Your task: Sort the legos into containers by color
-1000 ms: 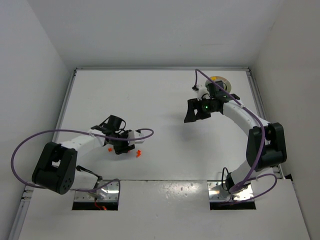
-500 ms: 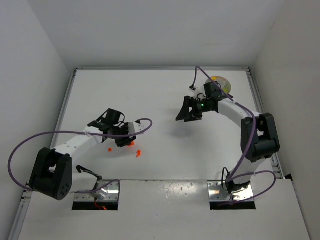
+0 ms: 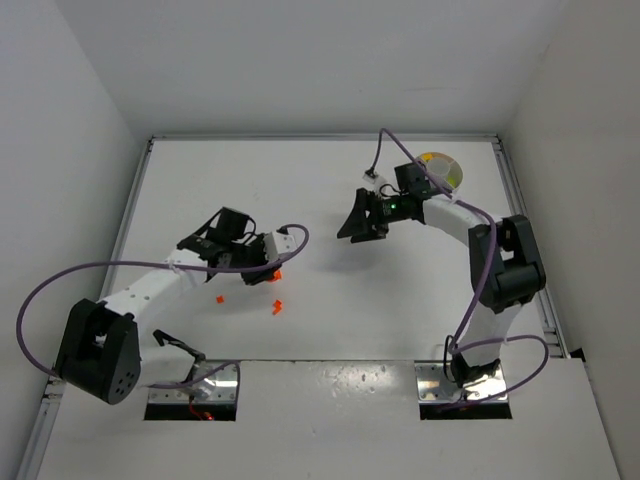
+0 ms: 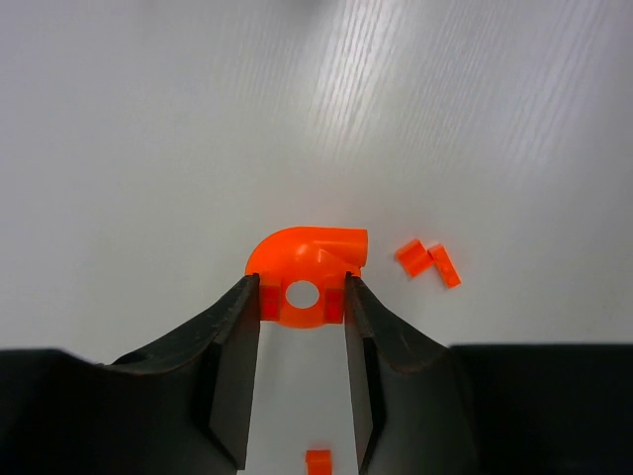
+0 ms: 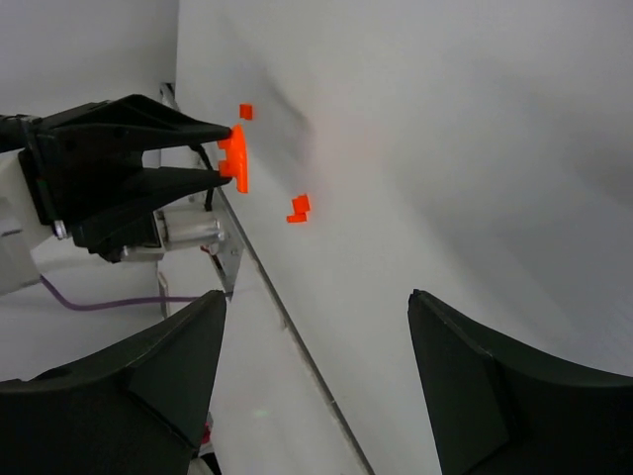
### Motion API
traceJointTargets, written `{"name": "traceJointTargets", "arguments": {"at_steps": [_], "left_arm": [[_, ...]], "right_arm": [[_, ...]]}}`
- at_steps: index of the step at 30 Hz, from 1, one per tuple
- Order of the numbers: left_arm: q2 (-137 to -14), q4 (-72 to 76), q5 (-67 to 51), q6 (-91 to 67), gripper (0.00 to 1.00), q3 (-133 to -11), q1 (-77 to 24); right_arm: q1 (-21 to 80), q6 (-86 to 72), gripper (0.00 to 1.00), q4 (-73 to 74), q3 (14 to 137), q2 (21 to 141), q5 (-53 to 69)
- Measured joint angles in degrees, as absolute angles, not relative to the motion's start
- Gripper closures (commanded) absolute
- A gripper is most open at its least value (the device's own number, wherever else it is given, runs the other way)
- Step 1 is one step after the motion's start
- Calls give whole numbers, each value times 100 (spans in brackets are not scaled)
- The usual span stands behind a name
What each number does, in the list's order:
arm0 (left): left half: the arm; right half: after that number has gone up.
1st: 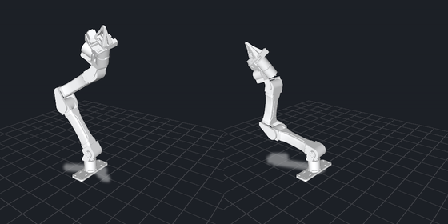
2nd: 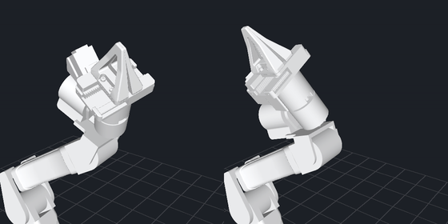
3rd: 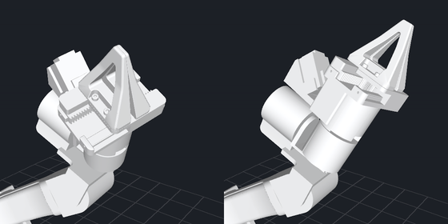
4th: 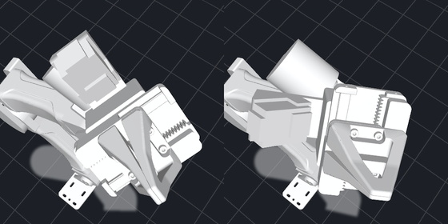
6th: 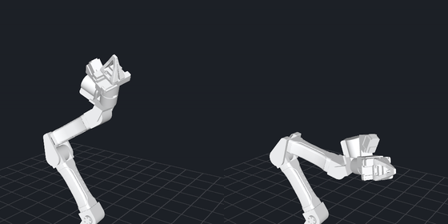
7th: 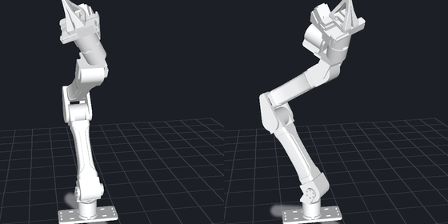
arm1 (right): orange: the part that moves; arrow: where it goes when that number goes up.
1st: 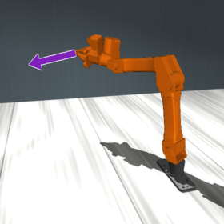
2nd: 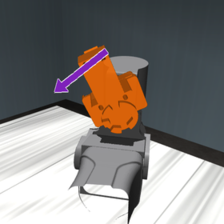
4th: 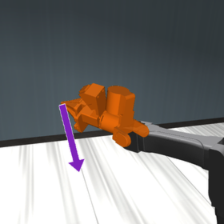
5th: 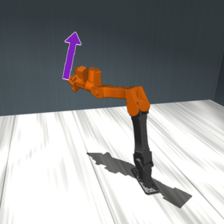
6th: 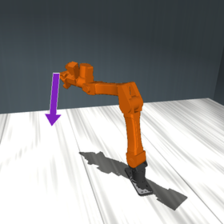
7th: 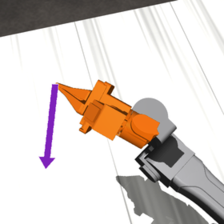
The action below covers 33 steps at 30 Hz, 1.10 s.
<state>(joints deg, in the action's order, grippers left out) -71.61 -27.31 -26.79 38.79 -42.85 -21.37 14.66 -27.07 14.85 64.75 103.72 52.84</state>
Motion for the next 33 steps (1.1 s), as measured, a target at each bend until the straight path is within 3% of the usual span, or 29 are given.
{"name": "traceJointTargets", "arguments": {"at_steps": [9,15,27,31,33], "left_arm": [[-7223,-2416,-2731,3376,85,-4707,-2613],[-7341,-2171,-2735,3022,87,-4906,-2753],[-7461,-1573,-2718,2386,88,-5043,-2893],[-7478,-1476,-2718,2305,88,-5087,-2943],[-7496,-1435,-2714,2281,88,-5116,-2969]], "right_arm": [[2025,-2860,25,1293,6932,10772,5564],[2401,-3055,35,1033,7277,11074,5806],[2731,-3913,40,346,7336,11625,6200],[2775,-4077,48,191,7417,11631,6283],[2805,-4150,58,99,7443,11631,6337]]}}
